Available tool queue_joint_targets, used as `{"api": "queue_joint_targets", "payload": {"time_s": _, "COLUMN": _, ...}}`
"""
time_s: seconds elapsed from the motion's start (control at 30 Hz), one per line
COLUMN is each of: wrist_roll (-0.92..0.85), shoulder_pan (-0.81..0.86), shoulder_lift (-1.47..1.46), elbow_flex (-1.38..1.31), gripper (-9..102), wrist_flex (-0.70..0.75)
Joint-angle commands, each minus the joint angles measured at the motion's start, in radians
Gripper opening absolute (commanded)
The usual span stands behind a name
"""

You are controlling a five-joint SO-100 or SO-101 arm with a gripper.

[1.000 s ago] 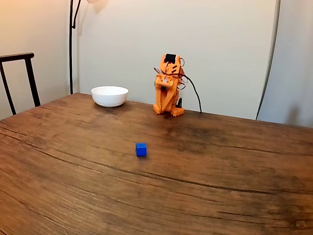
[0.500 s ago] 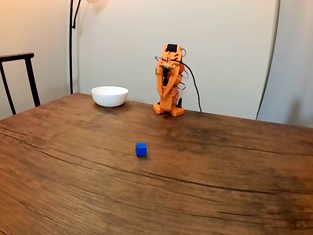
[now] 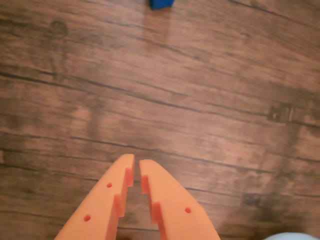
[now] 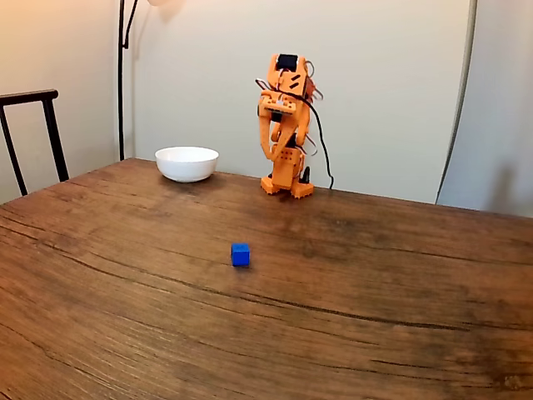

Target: Grasp the cube and drop it in the bowl

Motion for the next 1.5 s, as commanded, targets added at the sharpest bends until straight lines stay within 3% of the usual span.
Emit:
{"api": "queue_joint_targets", "payload": {"time_s": 0.0, "wrist_roll": 0.031, "shoulder_pan": 0.005, "shoulder_lift": -0.137, "elbow_flex": -0.155, "gripper": 0, "wrist_flex": -0.011}}
{"api": "queue_joint_targets", "payload": {"time_s": 0.4, "wrist_roll": 0.091, "shoulder_pan": 0.005, "shoulder_lift": -0.546, "elbow_flex": -0.477, "gripper": 1, "wrist_flex": -0.012}}
{"api": "queue_joint_targets", "payload": {"time_s": 0.6, "wrist_roll": 0.124, "shoulder_pan": 0.002, "shoulder_lift": -0.726, "elbow_flex": -0.601, "gripper": 20, "wrist_flex": -0.009}}
{"api": "queue_joint_targets", "payload": {"time_s": 0.7, "wrist_roll": 0.138, "shoulder_pan": 0.0, "shoulder_lift": -0.801, "elbow_flex": -0.657, "gripper": 25, "wrist_flex": -0.012}}
{"api": "queue_joint_targets", "payload": {"time_s": 1.07, "wrist_roll": 0.186, "shoulder_pan": -0.011, "shoulder_lift": -1.083, "elbow_flex": -0.868, "gripper": 31, "wrist_flex": -0.012}}
{"api": "queue_joint_targets", "payload": {"time_s": 1.47, "wrist_roll": 0.187, "shoulder_pan": -0.055, "shoulder_lift": -1.302, "elbow_flex": -1.017, "gripper": 31, "wrist_flex": -0.012}}
